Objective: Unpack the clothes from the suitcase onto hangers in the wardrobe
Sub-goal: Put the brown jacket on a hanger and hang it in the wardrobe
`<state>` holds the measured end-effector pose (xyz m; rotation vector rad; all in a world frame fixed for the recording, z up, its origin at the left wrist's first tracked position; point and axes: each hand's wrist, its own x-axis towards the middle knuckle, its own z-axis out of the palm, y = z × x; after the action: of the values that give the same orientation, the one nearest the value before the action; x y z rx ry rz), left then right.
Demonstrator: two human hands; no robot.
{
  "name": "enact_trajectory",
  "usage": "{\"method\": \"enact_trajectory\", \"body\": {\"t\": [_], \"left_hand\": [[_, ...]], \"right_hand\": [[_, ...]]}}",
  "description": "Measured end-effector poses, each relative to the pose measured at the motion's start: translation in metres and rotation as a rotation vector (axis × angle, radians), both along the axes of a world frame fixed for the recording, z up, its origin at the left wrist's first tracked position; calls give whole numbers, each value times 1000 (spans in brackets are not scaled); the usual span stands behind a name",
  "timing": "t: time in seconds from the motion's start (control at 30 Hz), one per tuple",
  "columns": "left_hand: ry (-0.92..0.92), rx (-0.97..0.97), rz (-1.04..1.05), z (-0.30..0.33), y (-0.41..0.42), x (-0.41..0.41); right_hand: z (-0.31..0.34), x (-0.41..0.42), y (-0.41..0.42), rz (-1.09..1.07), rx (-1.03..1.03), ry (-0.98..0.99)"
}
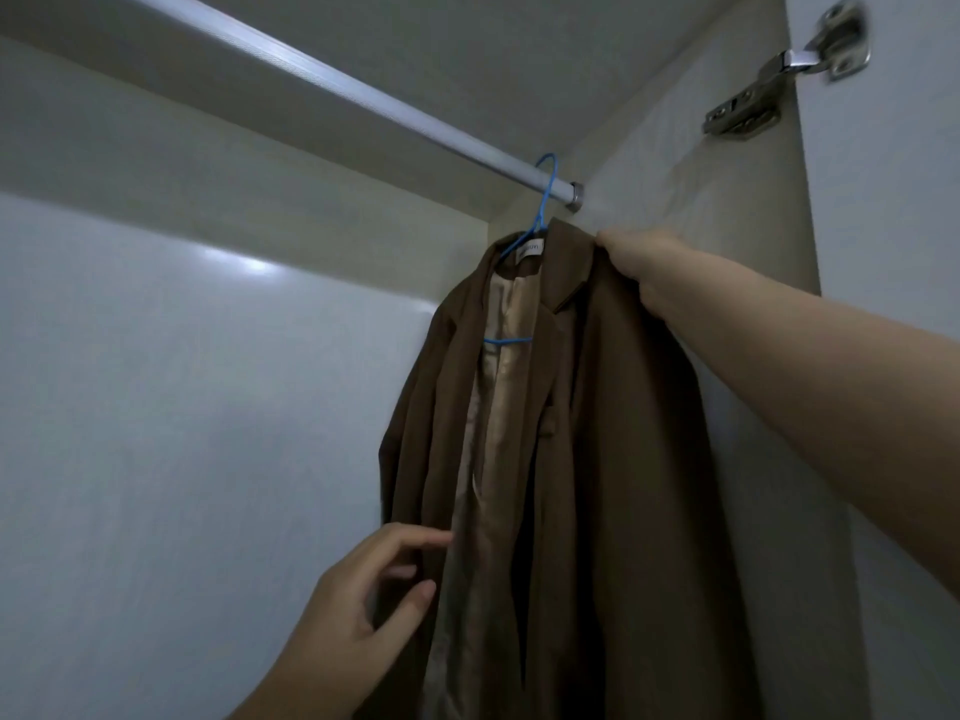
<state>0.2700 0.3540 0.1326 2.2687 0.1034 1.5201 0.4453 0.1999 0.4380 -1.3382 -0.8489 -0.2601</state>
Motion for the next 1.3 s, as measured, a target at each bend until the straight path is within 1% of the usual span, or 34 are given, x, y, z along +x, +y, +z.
{"method": "enact_trajectory", "body": {"t": [0.2,0.27,0.37,0.47,0.57,0.7,0.83,1.0,1.07,1.17,1.3], "left_hand": [[-40,-7,-51,-1,-7,0],[-30,-3,-79,0,-13,0],[-12,39,-121,1,-22,-1],[24,54,-125,-1,-30,-4],[64,18,-113,-4,-36,-12],[102,-88,-149,-9,-41,-28],[138,-170,-201,-20,-52,-43],[242,-248,-275,-54,-67,-52],[297,-286,-296,-74,-76,-51],[403,-320,-319,-107,-94,-46],[492,-377,-361,-147,-120,-38]], "right_hand": [[-1,4,-9,-47,-175,-20],[-2,4,-16,-99,-218,-49],[-1,4,-24,-196,-216,-181],[-6,0,-32,-364,-271,-333],[-18,-2,-38,-388,-198,-391],[-56,-13,-45,-329,-89,-368],[-114,-25,-54,-310,-125,-308],[-206,-45,-74,-152,-177,-116],[-246,-50,-85,-101,-226,-43],[-313,-58,-105,18,-317,140],[-394,-74,-132,53,-441,250]]}}
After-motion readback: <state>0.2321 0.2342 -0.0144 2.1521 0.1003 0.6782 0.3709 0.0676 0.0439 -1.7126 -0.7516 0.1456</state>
